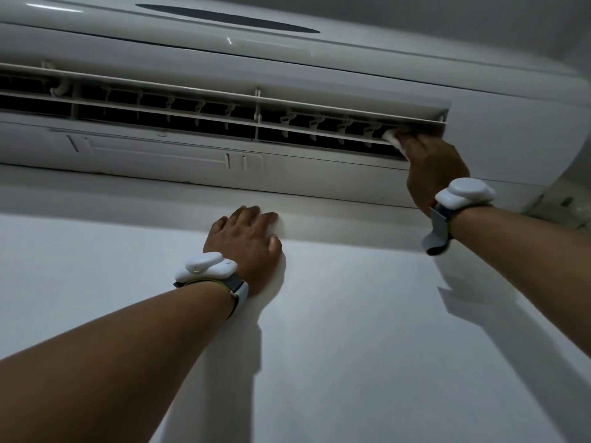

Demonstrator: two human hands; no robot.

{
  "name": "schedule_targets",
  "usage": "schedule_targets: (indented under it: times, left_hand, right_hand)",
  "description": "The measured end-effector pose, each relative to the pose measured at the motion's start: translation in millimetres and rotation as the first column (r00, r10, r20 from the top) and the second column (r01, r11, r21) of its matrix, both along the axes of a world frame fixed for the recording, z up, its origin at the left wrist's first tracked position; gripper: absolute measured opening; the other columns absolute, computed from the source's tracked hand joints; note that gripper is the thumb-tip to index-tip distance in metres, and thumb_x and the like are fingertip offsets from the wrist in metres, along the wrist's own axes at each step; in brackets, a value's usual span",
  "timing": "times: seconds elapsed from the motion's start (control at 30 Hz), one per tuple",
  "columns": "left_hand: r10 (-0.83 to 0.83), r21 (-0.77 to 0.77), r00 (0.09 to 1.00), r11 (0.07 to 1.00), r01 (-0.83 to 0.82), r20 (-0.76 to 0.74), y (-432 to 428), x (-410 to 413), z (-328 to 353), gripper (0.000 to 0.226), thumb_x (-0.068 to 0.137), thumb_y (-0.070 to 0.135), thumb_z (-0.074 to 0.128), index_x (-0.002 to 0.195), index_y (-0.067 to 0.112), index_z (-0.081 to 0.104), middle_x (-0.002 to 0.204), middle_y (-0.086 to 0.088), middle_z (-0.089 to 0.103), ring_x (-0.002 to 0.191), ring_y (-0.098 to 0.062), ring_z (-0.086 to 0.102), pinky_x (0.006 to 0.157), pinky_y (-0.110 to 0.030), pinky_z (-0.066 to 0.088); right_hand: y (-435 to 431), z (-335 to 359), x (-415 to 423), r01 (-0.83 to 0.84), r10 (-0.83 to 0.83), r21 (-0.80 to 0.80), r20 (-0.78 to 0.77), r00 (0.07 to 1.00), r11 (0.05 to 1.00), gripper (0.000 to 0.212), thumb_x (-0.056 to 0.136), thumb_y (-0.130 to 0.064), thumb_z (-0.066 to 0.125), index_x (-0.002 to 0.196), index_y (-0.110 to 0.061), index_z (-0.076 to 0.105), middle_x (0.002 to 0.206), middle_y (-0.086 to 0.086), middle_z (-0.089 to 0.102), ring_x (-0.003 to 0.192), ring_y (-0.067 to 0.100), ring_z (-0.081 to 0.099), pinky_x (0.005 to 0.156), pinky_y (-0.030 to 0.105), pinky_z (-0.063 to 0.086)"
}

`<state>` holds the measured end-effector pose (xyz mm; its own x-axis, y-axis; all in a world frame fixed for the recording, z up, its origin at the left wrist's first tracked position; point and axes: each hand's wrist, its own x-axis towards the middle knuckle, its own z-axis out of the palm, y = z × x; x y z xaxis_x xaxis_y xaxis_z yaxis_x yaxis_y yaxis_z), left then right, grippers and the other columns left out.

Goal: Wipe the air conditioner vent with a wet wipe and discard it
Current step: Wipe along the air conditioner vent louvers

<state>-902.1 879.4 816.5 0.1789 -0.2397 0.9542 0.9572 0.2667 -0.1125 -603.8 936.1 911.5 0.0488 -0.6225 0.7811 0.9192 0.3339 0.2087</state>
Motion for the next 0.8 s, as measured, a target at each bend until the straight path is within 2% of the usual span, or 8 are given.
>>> schedule_targets:
  times: [0.1, 0.2, 0.47, 0.6, 0.8]
  left_hand:
    - [-0.001, -0.008, 1.0, 1.0, 0.001, -0.013, 0, 1, 0, 0.045, 0.091, 0.037, 0.037, 0.135, 0.032, 0.043, 0.144, 0.002, 0.042, 0.132, -0.017, 0.035, 0.107, -0.035, 0.024]
    - [-0.009, -0.007, 1.0, 1.0, 0.009, -0.019, 1, 1, 0, 0.044, 0.091, 0.036, 0.037, 0.134, 0.031, 0.045, 0.142, 0.001, 0.044, 0.131, -0.017, 0.035, 0.106, -0.035, 0.024]
    - [-0.018, -0.018, 1.0, 1.0, 0.018, -0.022, 0, 2, 2, 0.045, 0.09, 0.037, 0.037, 0.134, 0.03, 0.044, 0.142, 0.001, 0.044, 0.132, -0.017, 0.035, 0.108, -0.035, 0.023]
    - [-0.031, -0.029, 0.999, 0.999, 0.03, -0.027, -1, 3, 1, 0.044, 0.09, 0.037, 0.037, 0.132, 0.029, 0.046, 0.141, 0.0, 0.044, 0.131, -0.018, 0.035, 0.109, -0.037, 0.023]
    - [-0.034, -0.027, 0.999, 0.999, 0.033, -0.034, -2, 3, 1, 0.043, 0.089, 0.036, 0.037, 0.13, 0.03, 0.046, 0.138, 0.002, 0.045, 0.129, -0.016, 0.036, 0.107, -0.035, 0.024]
  right_hand:
    - [-4, 1, -5, -0.05, 0.05, 0.004, -0.023, 0.998, 0.999, 0.051, 0.084, 0.004, 0.044, 0.131, -0.014, 0.052, 0.109, 0.019, 0.064, 0.097, 0.039, 0.057, 0.086, 0.045, 0.043]
    - [-9, -1, -16, -0.079, 0.08, 0.019, -0.014, 0.997, 0.997, 0.048, 0.085, 0.004, 0.044, 0.129, -0.012, 0.054, 0.114, 0.018, 0.064, 0.101, 0.038, 0.056, 0.089, 0.042, 0.041]
    - [-52, 2, -97, -0.095, 0.093, 0.012, 0.096, 0.991, 0.995, 0.057, 0.084, 0.0, 0.037, 0.139, -0.015, 0.041, 0.124, 0.013, 0.057, 0.112, 0.032, 0.051, 0.101, 0.038, 0.031]
    - [-83, 4, -142, -0.102, 0.101, -0.003, 0.158, 0.982, 0.995, 0.052, 0.087, -0.003, 0.036, 0.137, -0.016, 0.042, 0.125, 0.011, 0.057, 0.113, 0.033, 0.053, 0.099, 0.039, 0.036]
    - [-112, 19, -154, 0.033, -0.036, 0.015, 0.26, 0.965, 0.999, 0.044, 0.086, -0.003, 0.039, 0.126, -0.014, 0.053, 0.116, 0.012, 0.062, 0.108, 0.035, 0.056, 0.092, 0.041, 0.041]
